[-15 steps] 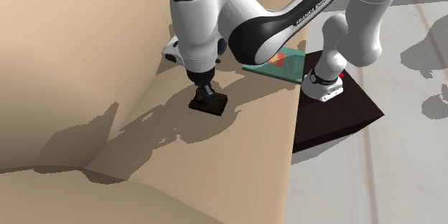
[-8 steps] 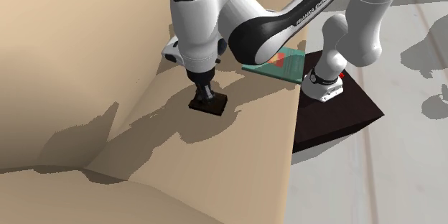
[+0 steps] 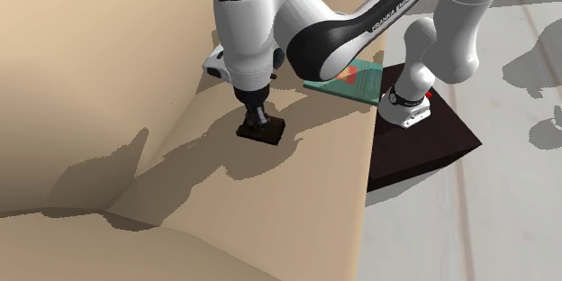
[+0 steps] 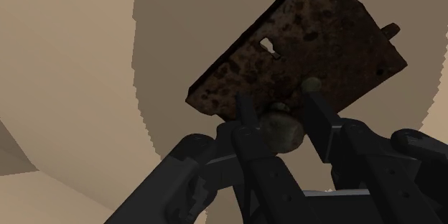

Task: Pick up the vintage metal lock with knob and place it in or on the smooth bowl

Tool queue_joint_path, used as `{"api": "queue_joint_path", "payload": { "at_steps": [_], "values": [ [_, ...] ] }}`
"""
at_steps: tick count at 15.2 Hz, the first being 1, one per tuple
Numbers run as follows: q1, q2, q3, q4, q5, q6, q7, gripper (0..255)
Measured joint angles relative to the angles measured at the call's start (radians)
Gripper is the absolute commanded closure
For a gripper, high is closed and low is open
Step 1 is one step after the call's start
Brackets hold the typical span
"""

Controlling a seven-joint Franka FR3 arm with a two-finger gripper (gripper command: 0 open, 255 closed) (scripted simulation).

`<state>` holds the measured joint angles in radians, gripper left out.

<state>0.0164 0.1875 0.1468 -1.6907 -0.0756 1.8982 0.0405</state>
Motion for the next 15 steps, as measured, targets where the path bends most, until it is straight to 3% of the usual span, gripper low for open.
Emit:
{"api": "queue_joint_path", "payload": {
  "at_steps": [15],
  "values": [
    [0.004, 0.003, 0.002, 0.190, 0.002, -0.188, -0.008, 255]
  ]
}}
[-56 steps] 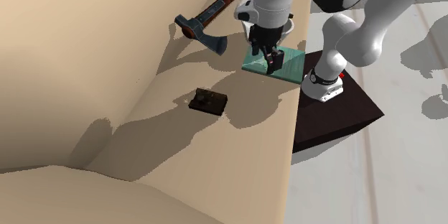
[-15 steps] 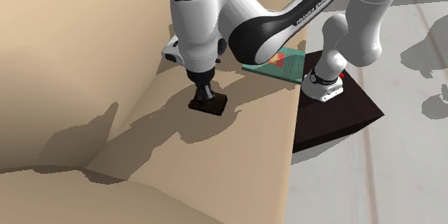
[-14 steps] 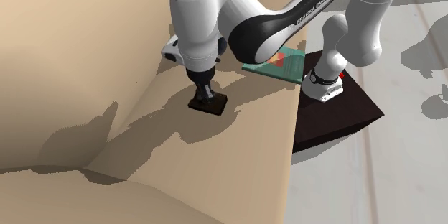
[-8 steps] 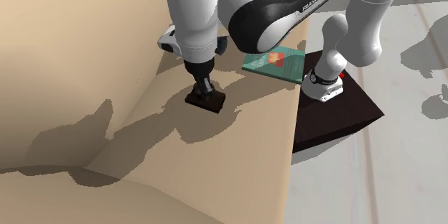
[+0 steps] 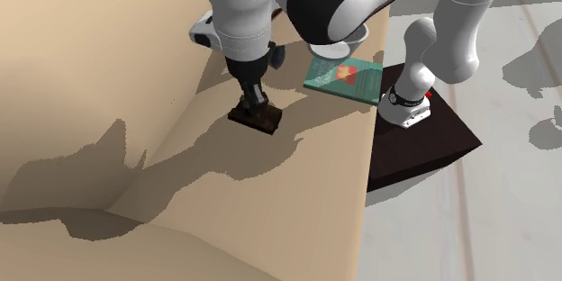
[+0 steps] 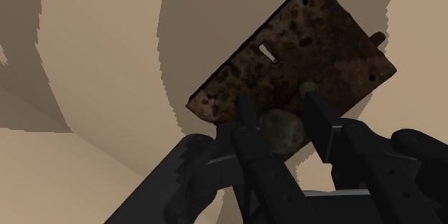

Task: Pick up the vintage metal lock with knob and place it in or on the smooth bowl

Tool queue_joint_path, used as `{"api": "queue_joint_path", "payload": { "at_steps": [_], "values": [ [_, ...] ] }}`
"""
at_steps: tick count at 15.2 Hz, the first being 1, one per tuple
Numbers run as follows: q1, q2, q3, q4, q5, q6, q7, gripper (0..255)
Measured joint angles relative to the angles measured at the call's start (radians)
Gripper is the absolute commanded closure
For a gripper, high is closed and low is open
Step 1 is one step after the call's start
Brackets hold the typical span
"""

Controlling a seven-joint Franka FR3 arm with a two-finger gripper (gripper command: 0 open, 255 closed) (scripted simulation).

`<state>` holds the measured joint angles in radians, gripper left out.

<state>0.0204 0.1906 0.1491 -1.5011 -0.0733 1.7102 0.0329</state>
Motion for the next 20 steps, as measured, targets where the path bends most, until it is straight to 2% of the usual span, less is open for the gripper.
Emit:
{"api": "queue_joint_path", "payload": {
  "at_steps": [12, 20],
  "values": [
    [0.007, 0.037, 0.001, 0.215, -0.005, -0.178, -0.006, 255],
    [0.020, 0.110, 0.003, 0.435, -0.018, -0.326, -0.008, 255]
  ]
}}
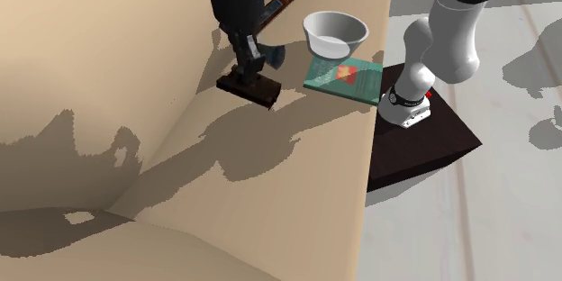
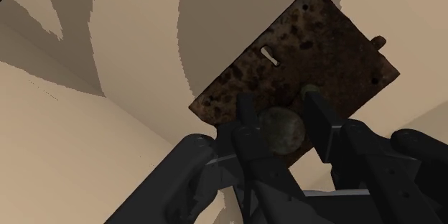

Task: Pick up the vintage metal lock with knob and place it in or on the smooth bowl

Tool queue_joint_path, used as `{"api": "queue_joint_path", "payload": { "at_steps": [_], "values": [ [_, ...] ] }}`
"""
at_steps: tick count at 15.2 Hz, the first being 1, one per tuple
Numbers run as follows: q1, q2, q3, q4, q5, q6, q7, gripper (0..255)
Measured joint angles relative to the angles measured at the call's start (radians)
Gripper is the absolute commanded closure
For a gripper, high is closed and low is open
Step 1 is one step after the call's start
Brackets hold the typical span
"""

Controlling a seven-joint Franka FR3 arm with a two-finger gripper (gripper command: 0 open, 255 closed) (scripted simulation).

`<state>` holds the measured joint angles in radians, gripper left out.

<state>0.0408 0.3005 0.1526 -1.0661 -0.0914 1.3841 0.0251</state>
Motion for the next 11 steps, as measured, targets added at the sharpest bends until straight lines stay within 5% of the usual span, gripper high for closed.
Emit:
{"api": "queue_joint_path", "payload": {
  "at_steps": [4, 11],
  "values": [
    [-0.014, -0.031, -0.004, -0.012, 0.006, -0.018, -0.017, 255],
    [-0.090, -0.326, -0.048, -0.390, 0.051, 0.072, -0.117, 255]
  ]
}}
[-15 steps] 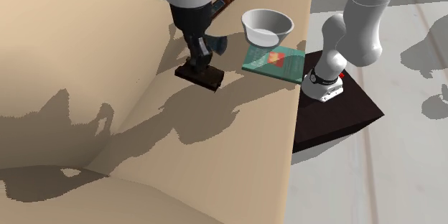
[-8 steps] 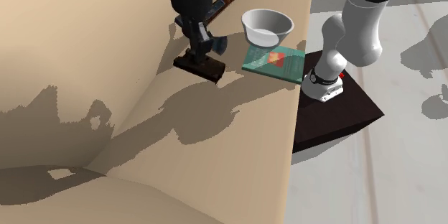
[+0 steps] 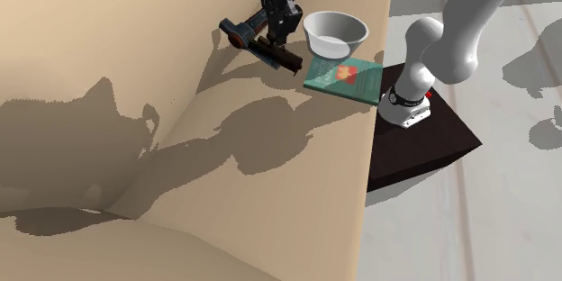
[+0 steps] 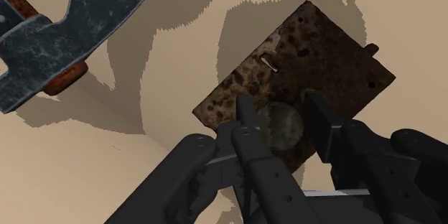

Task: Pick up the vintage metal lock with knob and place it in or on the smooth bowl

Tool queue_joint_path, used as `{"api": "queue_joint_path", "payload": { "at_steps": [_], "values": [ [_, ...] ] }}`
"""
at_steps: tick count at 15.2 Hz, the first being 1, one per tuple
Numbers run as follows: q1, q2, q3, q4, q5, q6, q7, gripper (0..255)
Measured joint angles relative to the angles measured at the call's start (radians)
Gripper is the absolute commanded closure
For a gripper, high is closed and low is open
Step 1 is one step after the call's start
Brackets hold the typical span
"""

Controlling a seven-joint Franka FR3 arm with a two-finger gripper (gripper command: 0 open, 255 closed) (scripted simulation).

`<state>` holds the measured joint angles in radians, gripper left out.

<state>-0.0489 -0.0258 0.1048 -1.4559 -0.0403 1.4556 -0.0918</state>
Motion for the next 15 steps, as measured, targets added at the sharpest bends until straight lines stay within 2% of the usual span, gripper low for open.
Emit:
{"api": "queue_joint_path", "payload": {
  "at_steps": [8, 15],
  "values": [
    [-0.057, -0.259, -0.084, -0.260, 0.008, 0.006, -0.140, 255],
    [-0.099, -0.439, -0.171, -0.400, -0.024, -0.027, -0.268, 255]
  ]
}}
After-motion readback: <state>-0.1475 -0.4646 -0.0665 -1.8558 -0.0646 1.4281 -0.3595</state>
